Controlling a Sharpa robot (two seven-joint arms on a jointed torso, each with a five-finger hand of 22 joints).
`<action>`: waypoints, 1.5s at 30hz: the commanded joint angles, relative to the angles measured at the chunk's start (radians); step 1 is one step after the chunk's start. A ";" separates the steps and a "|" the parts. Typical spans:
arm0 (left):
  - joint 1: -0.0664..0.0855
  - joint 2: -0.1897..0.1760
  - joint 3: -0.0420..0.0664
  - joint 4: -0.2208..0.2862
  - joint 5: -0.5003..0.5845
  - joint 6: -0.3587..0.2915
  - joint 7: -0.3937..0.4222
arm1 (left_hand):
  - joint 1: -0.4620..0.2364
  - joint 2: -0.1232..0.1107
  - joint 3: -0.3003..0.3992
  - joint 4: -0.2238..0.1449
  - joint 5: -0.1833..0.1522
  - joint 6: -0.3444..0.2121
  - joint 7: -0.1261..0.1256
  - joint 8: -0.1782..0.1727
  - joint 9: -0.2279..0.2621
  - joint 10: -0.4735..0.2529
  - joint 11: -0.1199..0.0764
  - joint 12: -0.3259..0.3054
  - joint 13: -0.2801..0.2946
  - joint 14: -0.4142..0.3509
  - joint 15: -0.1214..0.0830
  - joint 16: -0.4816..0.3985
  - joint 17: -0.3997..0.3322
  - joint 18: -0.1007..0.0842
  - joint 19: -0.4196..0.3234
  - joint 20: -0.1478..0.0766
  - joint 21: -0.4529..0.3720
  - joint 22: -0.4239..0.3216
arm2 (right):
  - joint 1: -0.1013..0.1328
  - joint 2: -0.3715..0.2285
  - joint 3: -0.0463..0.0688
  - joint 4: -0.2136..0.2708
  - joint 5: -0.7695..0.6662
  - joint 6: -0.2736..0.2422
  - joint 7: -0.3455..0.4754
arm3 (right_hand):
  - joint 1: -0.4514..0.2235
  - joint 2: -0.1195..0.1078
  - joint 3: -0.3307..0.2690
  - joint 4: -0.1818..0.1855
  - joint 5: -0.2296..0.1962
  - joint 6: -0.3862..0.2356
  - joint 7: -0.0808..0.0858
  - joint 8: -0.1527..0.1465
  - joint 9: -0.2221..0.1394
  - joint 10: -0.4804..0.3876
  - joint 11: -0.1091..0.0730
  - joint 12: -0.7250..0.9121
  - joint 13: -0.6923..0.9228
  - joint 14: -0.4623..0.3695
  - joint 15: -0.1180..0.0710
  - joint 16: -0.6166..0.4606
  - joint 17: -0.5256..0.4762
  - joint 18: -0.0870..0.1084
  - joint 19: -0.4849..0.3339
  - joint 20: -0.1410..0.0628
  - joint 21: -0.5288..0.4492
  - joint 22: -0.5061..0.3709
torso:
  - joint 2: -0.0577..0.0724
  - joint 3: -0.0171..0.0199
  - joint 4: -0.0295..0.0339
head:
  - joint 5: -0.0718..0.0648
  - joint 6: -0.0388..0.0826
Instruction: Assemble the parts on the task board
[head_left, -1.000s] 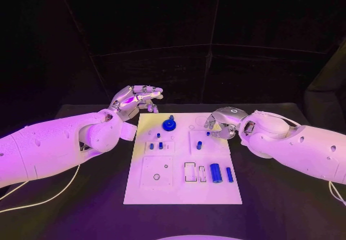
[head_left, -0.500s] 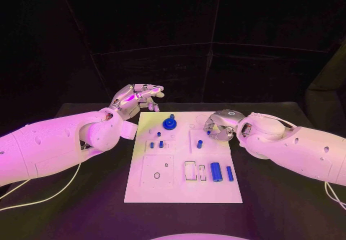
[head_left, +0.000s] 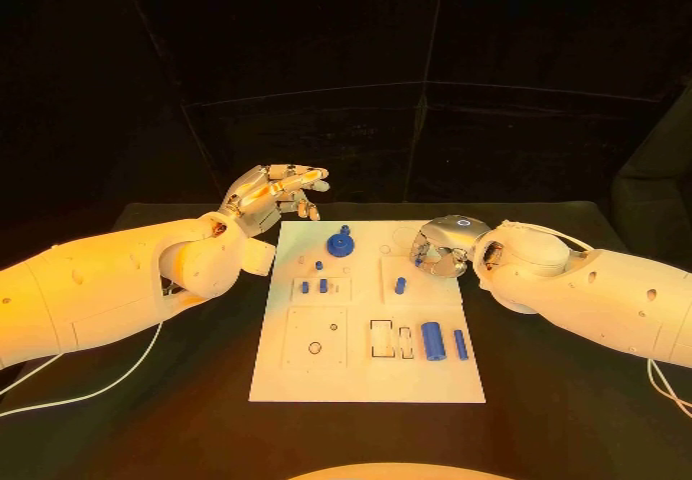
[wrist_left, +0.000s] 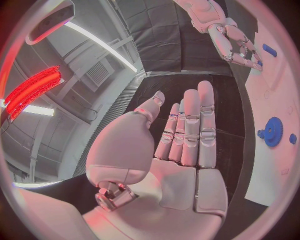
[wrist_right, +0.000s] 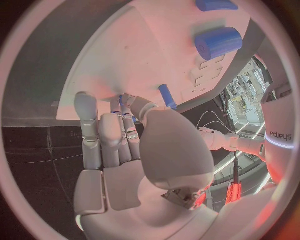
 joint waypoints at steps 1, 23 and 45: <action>0.001 0.001 0.000 -0.003 0.004 0.023 0.004 | -0.005 0.006 -0.007 -0.001 0.001 -0.006 0.000 -0.004 0.000 -0.009 0.002 0.005 0.001 -0.003 0.008 -0.006 -0.001 0.005 0.006 -0.001 -0.008 -0.002 | -0.007 -0.001 -0.004 -0.002 -0.025 0.035 -0.024 | 0.000 0.012 0.005 0.002 -0.009 0.022 -0.007 0.008 0.005 0.023 -0.009 0.005 0.004 0.058 -0.009 0.010 0.005 -0.017 0.011 -0.003 0.016 0.022 | 0.000 0.0000 -0.0007 | 0.000 -0.003; 0.001 0.002 0.000 -0.015 0.004 0.029 -0.002 | 0.006 0.012 -0.019 -0.004 0.001 -0.009 0.001 -0.005 0.001 -0.016 0.003 0.010 0.003 -0.005 0.009 -0.007 -0.004 0.005 0.009 0.000 -0.016 -0.009 | -0.010 -0.001 -0.004 0.024 -0.133 -0.063 -0.106 | 0.019 0.024 0.028 -0.031 -0.042 0.050 -0.013 0.008 0.009 0.069 -0.018 -0.021 0.004 0.056 -0.018 0.035 0.006 -0.028 0.029 -0.014 0.069 0.093 | -0.002 -0.0003 -0.0001 | -0.002 -0.011; 0.001 0.010 0.000 -0.047 -0.003 0.052 -0.033 | 0.022 0.032 -0.050 -0.002 0.001 -0.028 0.009 -0.009 0.001 -0.048 0.012 0.020 0.004 -0.023 0.016 -0.010 -0.011 0.003 0.007 0.006 -0.038 -0.026 | -0.009 -0.076 -0.003 0.128 -0.096 -0.208 -0.083 | 0.019 0.026 0.048 -0.042 -0.035 0.051 -0.009 -0.001 0.007 0.078 -0.015 -0.040 0.005 0.056 -0.016 0.052 0.009 -0.033 0.038 -0.013 0.097 0.130 | -0.002 0.0001 0.0003 | -0.006 -0.005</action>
